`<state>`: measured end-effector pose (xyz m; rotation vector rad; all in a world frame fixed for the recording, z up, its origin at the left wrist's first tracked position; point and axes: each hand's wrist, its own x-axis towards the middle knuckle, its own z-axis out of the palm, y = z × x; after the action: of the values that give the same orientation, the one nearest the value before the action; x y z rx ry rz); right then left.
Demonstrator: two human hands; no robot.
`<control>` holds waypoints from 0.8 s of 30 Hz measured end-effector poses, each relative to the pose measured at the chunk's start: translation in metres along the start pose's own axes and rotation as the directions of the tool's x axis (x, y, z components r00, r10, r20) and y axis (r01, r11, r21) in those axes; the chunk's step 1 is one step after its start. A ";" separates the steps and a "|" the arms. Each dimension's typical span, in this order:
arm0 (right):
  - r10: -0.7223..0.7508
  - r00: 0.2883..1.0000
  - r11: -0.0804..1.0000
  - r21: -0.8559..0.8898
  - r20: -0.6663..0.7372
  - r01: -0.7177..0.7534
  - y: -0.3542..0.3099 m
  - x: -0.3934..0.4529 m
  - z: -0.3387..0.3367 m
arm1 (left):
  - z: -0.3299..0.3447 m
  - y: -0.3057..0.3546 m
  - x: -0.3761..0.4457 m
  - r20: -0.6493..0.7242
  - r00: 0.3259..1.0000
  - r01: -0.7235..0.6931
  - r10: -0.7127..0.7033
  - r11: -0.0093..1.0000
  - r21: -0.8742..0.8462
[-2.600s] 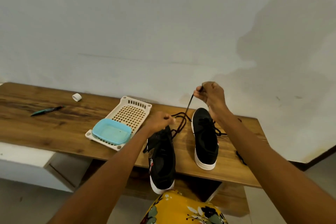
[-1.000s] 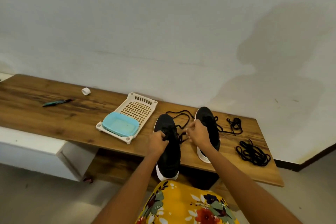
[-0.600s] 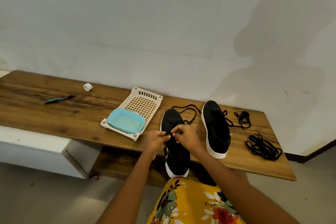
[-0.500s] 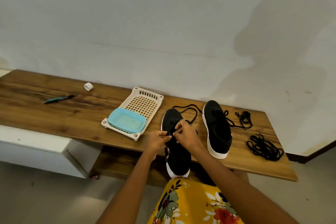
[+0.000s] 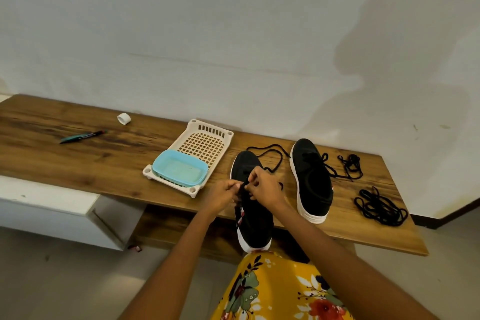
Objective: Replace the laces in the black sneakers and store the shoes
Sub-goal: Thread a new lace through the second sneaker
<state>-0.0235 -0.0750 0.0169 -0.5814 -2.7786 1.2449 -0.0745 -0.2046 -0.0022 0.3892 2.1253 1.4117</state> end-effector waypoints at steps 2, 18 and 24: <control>0.000 0.999 0.999 0.044 0.052 -0.003 0.000 0.003 -0.003 | -0.002 0.001 0.005 -0.009 1.000 0.000 0.001 0.999 0.038; -0.110 0.992 0.992 -0.054 0.068 0.113 -0.026 0.023 -0.028 | 0.003 0.033 0.018 -0.315 0.929 -0.227 0.193 0.971 -0.075; -0.262 0.945 0.927 0.221 -0.194 0.302 -0.105 0.036 -0.097 | 0.014 0.013 0.021 -0.060 0.996 -0.061 0.059 0.997 -0.038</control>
<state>-0.0717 -0.0569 0.1546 -0.2380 -2.4152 1.3798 -0.0840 -0.1781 0.0001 0.4032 2.1449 1.5146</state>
